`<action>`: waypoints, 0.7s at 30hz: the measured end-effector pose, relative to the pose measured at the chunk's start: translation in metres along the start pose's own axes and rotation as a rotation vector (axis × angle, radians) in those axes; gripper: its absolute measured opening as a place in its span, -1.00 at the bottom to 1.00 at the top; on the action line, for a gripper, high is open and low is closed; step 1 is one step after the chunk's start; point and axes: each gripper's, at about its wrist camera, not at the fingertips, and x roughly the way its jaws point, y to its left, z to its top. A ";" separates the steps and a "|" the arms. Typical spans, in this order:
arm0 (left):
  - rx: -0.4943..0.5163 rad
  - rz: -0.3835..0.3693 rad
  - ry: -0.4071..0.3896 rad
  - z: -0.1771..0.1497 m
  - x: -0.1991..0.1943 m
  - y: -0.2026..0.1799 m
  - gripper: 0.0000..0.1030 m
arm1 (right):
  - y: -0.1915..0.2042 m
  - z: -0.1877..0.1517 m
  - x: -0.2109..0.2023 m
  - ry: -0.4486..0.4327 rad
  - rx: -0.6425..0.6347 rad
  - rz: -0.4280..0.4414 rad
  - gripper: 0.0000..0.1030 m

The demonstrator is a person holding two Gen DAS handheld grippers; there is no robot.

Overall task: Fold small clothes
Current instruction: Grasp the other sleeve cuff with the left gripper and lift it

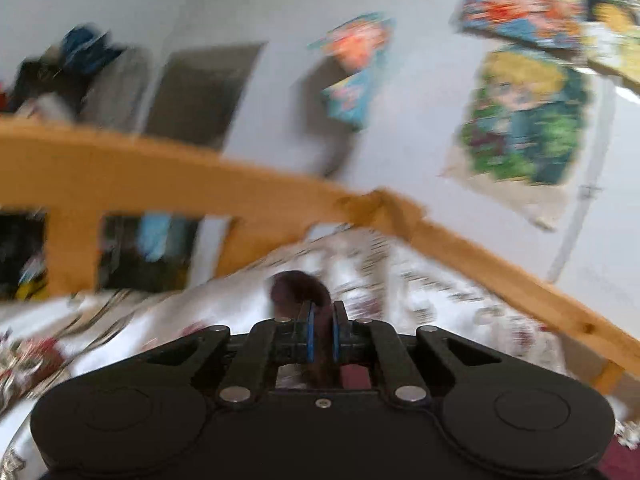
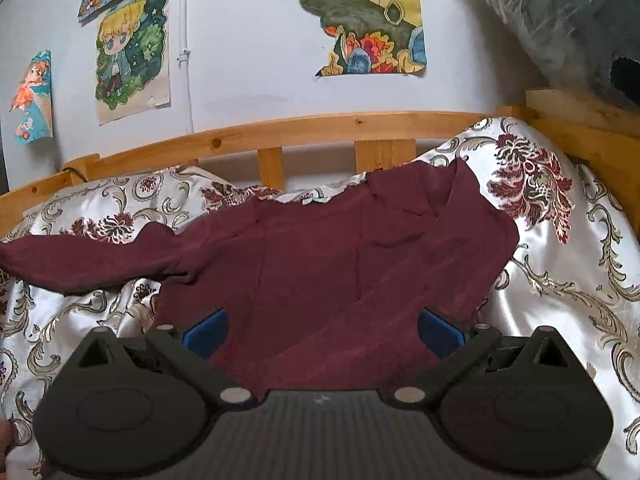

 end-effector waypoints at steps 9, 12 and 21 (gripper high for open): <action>0.161 -0.394 -0.133 0.013 -0.063 -0.109 -0.85 | -0.019 0.017 -0.008 0.021 0.053 -0.037 1.00; 0.186 -0.550 -0.144 0.008 -0.085 -0.147 -0.85 | -0.038 0.025 -0.015 0.001 0.104 -0.052 1.00; 0.280 -0.933 -0.057 -0.055 -0.155 -0.246 -0.85 | -0.105 0.041 -0.034 -0.055 0.244 -0.148 1.00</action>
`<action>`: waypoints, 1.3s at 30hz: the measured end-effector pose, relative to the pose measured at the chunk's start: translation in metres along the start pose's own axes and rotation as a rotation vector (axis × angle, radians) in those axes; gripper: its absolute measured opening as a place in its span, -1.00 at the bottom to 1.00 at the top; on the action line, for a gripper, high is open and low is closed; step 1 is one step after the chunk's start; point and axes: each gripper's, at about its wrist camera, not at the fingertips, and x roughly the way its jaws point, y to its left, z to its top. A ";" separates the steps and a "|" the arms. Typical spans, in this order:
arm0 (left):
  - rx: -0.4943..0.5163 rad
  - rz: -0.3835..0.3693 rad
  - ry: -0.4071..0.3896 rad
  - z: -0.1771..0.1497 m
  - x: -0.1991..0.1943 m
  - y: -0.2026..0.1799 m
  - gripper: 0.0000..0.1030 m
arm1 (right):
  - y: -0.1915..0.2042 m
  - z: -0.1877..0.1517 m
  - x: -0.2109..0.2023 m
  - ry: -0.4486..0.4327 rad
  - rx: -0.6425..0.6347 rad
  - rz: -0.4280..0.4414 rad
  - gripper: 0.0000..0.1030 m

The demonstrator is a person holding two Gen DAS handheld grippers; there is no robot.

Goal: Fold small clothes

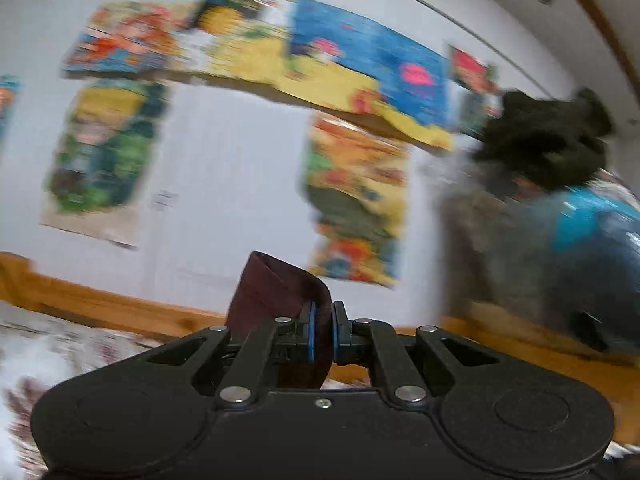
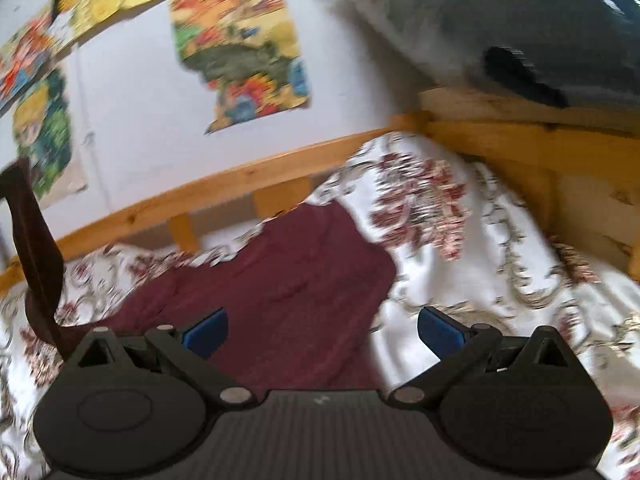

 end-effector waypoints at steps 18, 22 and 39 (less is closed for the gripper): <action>0.057 -0.303 0.439 -0.149 0.023 -0.115 -0.73 | -0.101 0.016 0.003 -0.026 0.129 -0.198 1.00; 0.031 -0.304 0.508 -0.159 0.024 -0.104 -0.51 | -0.102 0.016 0.006 -0.005 0.136 -0.178 1.00; -0.109 0.328 0.440 -0.120 0.050 0.083 0.56 | -0.013 -0.012 0.036 0.170 -0.126 -0.024 1.00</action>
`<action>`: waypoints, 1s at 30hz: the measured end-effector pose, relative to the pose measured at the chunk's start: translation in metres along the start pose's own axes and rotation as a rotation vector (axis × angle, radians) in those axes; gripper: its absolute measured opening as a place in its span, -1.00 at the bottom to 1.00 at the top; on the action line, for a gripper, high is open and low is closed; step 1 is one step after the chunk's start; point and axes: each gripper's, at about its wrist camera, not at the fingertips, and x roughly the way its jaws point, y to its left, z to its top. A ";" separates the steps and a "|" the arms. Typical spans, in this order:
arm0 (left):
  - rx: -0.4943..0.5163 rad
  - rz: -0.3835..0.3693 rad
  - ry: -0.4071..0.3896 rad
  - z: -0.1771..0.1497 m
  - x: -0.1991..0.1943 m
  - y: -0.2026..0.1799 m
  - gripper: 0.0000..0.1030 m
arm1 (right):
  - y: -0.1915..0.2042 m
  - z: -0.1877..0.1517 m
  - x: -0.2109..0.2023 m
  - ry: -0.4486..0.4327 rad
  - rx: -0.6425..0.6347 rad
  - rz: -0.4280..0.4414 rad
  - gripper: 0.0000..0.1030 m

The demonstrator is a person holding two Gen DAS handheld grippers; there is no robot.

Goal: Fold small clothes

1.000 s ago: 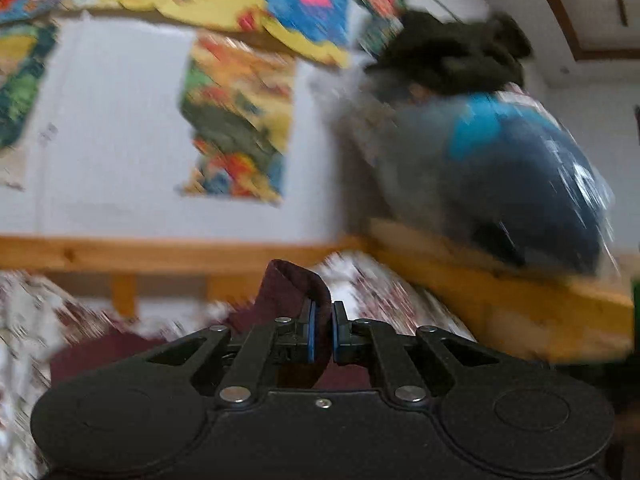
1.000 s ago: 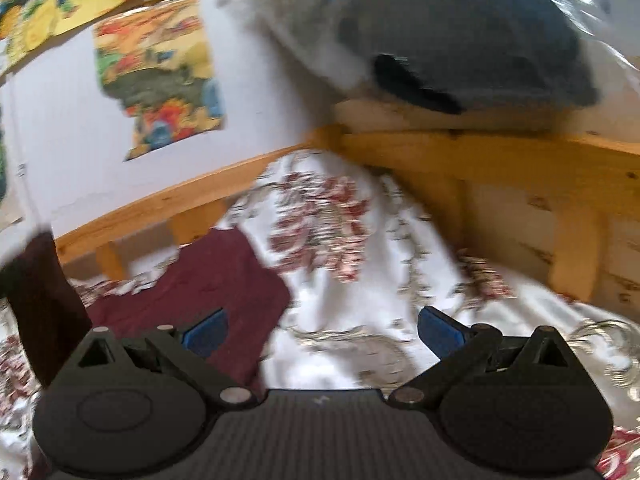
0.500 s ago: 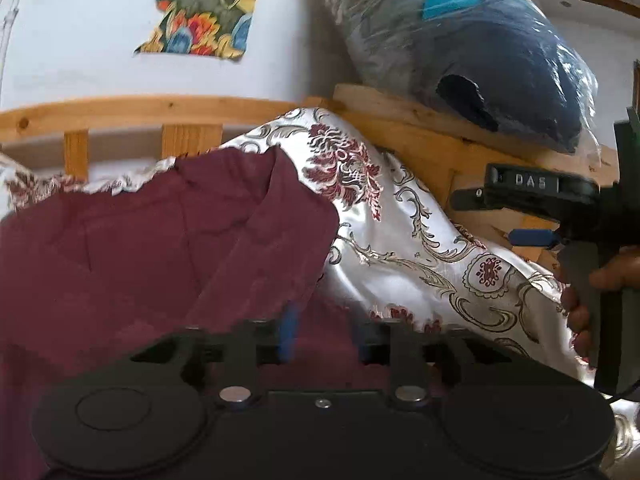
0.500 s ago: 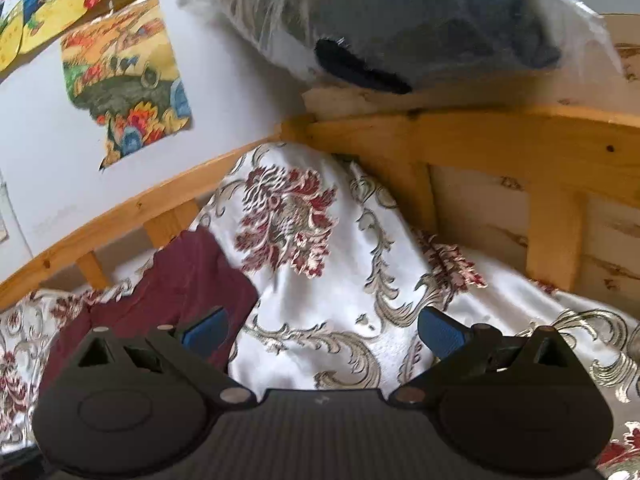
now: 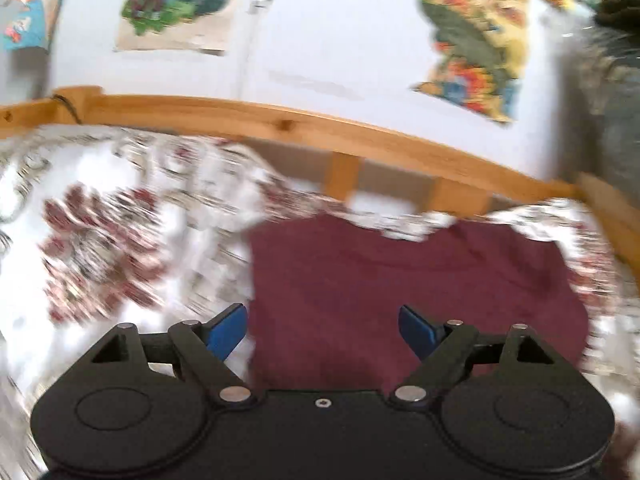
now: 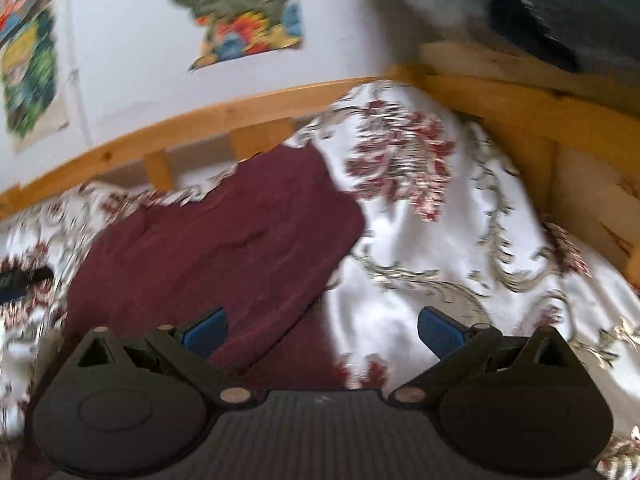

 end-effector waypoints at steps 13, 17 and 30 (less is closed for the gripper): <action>0.095 -0.065 0.310 0.018 0.108 0.038 -0.48 | 0.022 -0.012 0.021 0.071 -0.084 0.004 1.00; 0.050 -0.075 0.283 0.017 0.102 0.043 -0.83 | 0.023 -0.015 0.027 0.090 -0.087 -0.002 1.00; 0.003 0.048 0.295 0.020 0.095 0.055 -0.11 | 0.068 -0.043 0.058 0.223 -0.378 -0.039 1.00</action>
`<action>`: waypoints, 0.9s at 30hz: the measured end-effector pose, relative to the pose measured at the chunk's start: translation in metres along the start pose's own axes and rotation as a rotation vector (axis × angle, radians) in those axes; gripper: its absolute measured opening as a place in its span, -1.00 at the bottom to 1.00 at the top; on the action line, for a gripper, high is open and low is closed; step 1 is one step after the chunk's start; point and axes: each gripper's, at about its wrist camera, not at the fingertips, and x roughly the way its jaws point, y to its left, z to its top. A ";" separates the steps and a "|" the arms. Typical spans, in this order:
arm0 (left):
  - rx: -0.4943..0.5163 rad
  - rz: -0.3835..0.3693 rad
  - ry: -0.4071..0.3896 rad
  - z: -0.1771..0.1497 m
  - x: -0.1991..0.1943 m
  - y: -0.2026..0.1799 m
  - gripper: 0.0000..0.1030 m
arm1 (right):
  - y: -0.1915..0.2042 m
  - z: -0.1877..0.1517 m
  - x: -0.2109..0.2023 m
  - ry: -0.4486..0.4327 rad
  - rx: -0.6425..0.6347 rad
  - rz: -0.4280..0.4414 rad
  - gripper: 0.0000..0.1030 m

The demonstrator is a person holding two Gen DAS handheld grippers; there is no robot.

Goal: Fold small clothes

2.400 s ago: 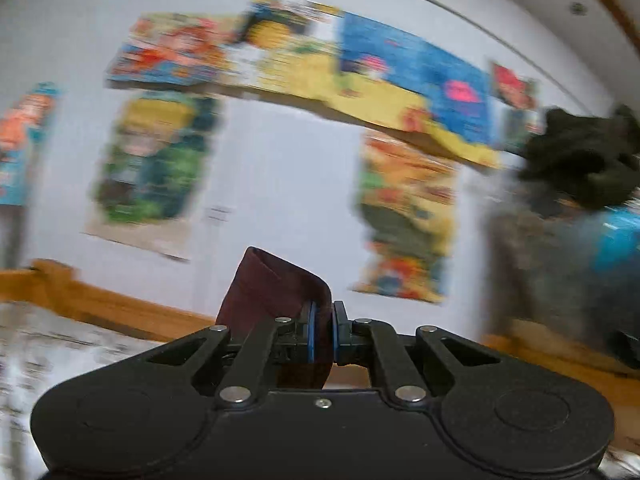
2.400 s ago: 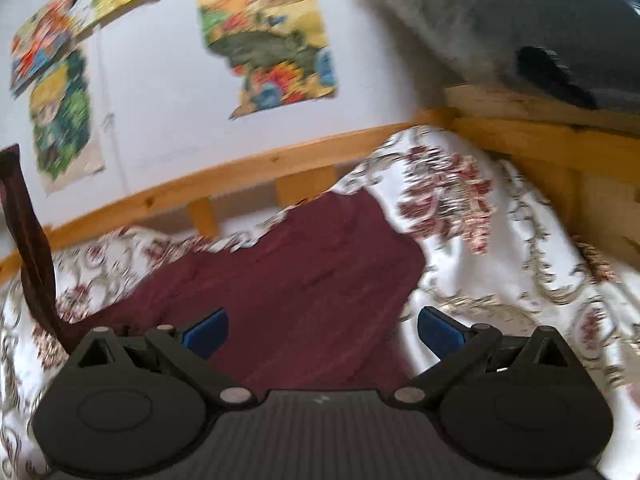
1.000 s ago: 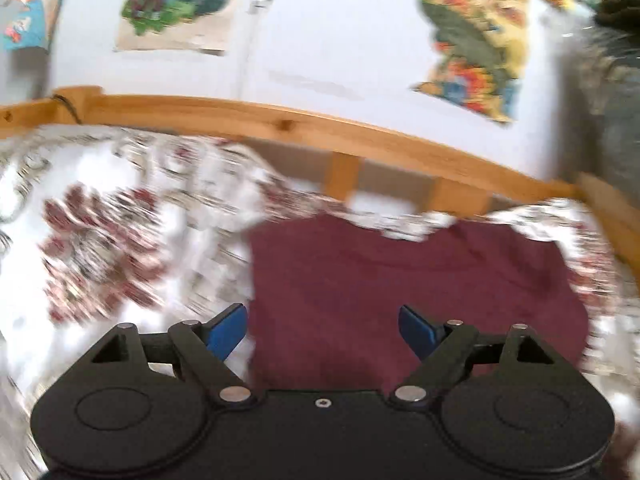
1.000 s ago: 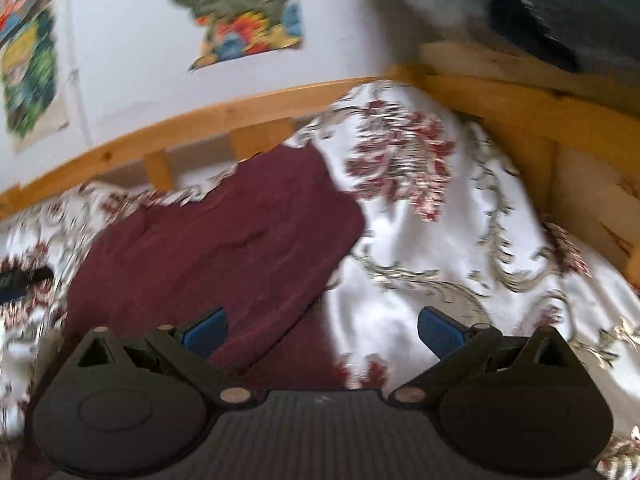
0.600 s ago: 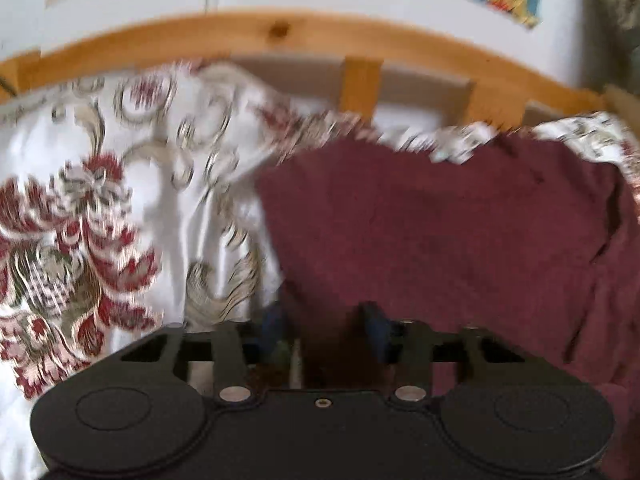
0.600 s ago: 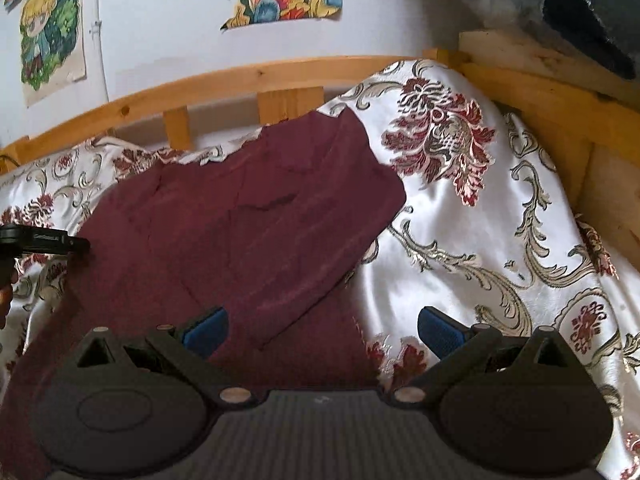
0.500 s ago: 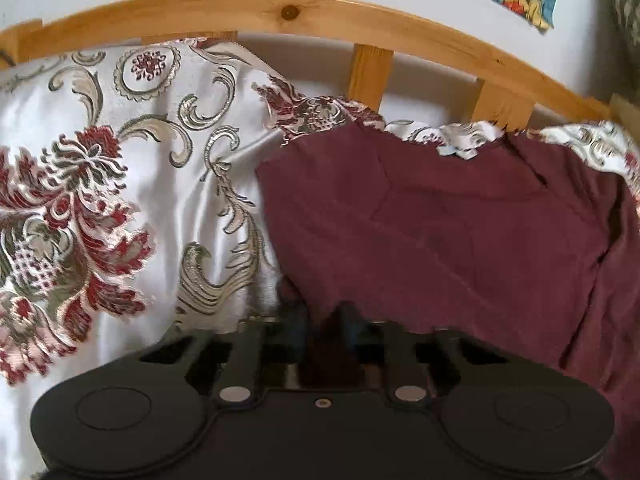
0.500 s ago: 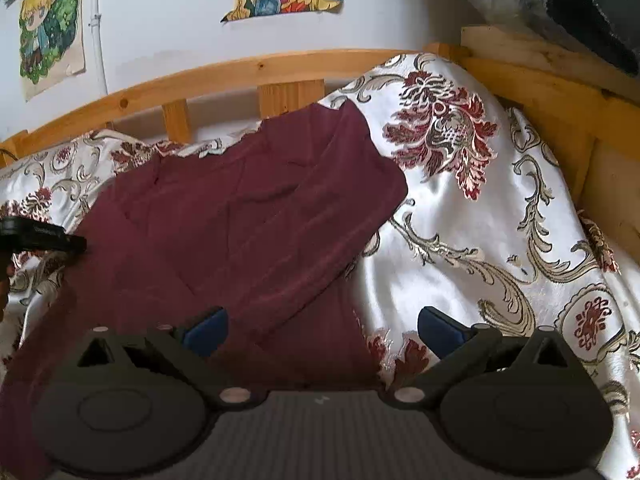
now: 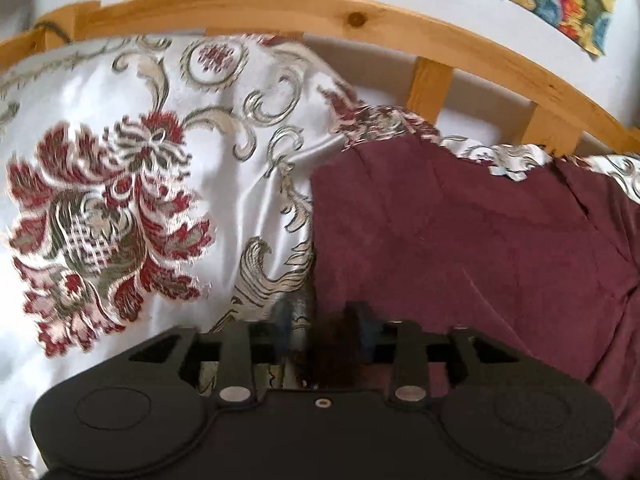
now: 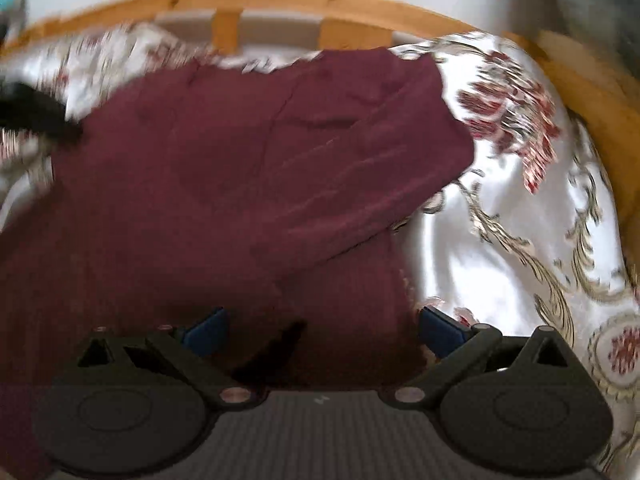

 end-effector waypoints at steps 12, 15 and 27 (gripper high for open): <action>0.179 -0.031 -0.110 -0.026 -0.104 -0.035 0.98 | -0.002 -0.003 -0.039 -0.085 -0.045 -0.003 1.00; 0.272 -0.077 -0.109 -0.046 -0.136 -0.042 0.99 | -0.003 -0.009 -0.066 -0.107 -0.107 0.004 1.00; 0.585 -0.328 -0.028 -0.152 -0.227 -0.044 0.99 | 0.005 -0.047 -0.139 -0.008 -0.331 0.079 1.00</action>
